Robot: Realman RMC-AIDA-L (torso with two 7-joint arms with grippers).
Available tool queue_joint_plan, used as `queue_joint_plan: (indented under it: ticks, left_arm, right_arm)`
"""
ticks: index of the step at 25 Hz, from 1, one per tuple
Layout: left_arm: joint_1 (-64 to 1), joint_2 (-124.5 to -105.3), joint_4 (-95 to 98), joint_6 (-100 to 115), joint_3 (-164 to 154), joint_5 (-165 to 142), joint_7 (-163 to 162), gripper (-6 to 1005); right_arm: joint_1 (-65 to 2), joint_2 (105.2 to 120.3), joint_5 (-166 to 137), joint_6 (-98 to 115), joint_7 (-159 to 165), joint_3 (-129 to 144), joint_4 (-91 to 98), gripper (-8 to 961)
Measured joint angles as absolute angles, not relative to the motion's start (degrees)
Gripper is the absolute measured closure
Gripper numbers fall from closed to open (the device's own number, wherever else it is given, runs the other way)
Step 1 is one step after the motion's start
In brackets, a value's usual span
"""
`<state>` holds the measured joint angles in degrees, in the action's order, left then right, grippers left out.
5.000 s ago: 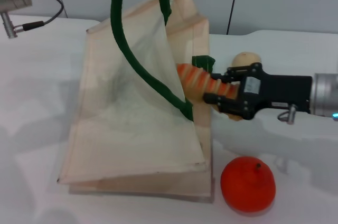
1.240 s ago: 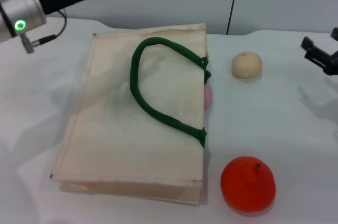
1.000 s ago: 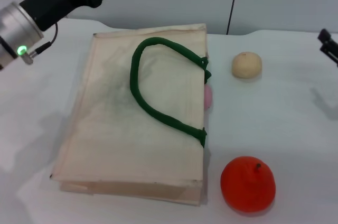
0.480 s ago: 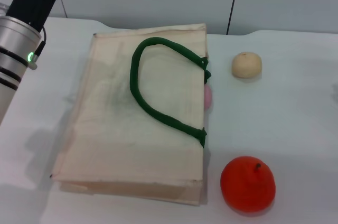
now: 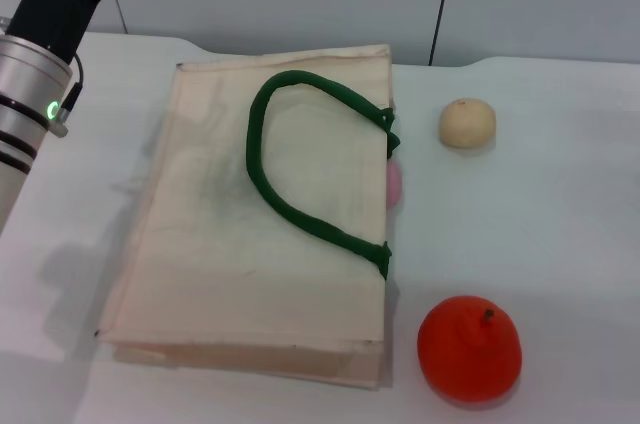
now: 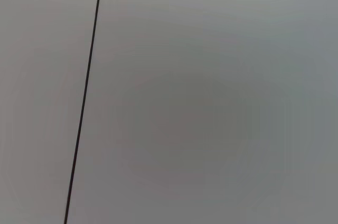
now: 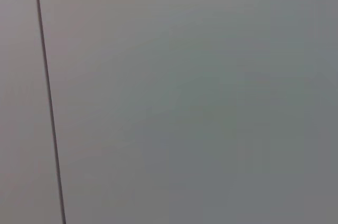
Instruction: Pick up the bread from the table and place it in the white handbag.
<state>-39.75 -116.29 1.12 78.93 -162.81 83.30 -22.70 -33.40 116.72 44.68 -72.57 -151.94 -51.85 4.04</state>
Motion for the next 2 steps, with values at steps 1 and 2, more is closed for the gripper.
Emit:
queue_joint_plan:
  ticks: [1, 2]
  left_arm:
    - [-39.8, -116.25, 1.1, 78.8, -162.8, 83.3, -22.7, 269]
    - [-39.9, -116.23, 1.1, 78.3, -162.8, 83.3, -22.7, 269]
  right_arm:
    - [-33.4, 116.72, 44.7, -72.6, -151.9, -51.9, 4.0, 74]
    - [-33.4, 116.72, 44.6, -72.6, -151.9, -51.8, 4.0, 74]
